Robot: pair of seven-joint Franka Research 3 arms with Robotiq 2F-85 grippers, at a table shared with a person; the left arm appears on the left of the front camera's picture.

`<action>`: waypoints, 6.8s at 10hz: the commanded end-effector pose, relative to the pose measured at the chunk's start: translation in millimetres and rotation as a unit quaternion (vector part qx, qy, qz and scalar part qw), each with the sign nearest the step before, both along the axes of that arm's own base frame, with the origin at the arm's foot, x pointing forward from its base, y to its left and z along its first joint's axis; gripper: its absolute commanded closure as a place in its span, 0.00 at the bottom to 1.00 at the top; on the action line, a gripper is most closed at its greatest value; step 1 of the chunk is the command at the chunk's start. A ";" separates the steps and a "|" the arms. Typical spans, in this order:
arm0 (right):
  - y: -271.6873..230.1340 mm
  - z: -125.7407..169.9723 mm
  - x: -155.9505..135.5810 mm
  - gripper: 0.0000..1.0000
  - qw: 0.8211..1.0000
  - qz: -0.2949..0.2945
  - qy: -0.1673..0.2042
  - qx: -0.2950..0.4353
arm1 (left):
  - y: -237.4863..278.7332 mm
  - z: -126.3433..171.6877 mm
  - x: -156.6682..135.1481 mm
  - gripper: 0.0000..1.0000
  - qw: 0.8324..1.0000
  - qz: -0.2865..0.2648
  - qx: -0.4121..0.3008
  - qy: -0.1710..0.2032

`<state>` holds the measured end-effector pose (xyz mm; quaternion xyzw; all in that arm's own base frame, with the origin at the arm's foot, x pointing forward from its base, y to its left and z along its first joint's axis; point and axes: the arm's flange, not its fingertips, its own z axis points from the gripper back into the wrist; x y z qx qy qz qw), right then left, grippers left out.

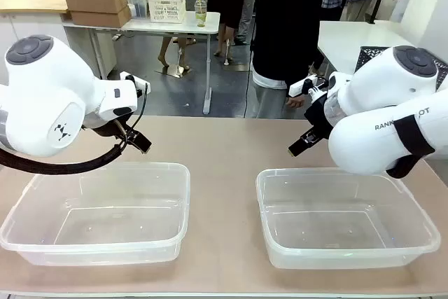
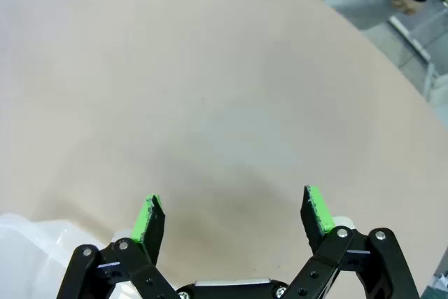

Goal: Sort the waste into each basket.
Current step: Pick up the Organizing box on the left side of the table and lift it.

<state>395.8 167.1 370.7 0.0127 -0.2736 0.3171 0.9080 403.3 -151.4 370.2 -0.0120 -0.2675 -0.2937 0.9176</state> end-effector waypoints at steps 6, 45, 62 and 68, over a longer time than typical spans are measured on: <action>0.0 0.1 0.0 0.00 1.000 0.000 0.000 0.000 | 0.0 0.1 0.0 0.00 1.000 0.000 0.000 0.000; 102.8 112.3 -111.6 0.00 0.916 -0.112 0.225 0.313 | 128.0 177.7 -124.6 0.00 0.916 0.009 -0.114 0.384; 277.5 20.5 -84.1 0.00 0.904 -0.311 0.275 0.099 | 134.1 20.7 -110.4 0.00 0.892 0.298 0.033 0.339; 303.6 -1.5 -80.3 0.60 0.898 -0.320 0.300 -0.015 | 137.8 -23.1 -132.6 0.60 0.872 0.299 0.020 0.388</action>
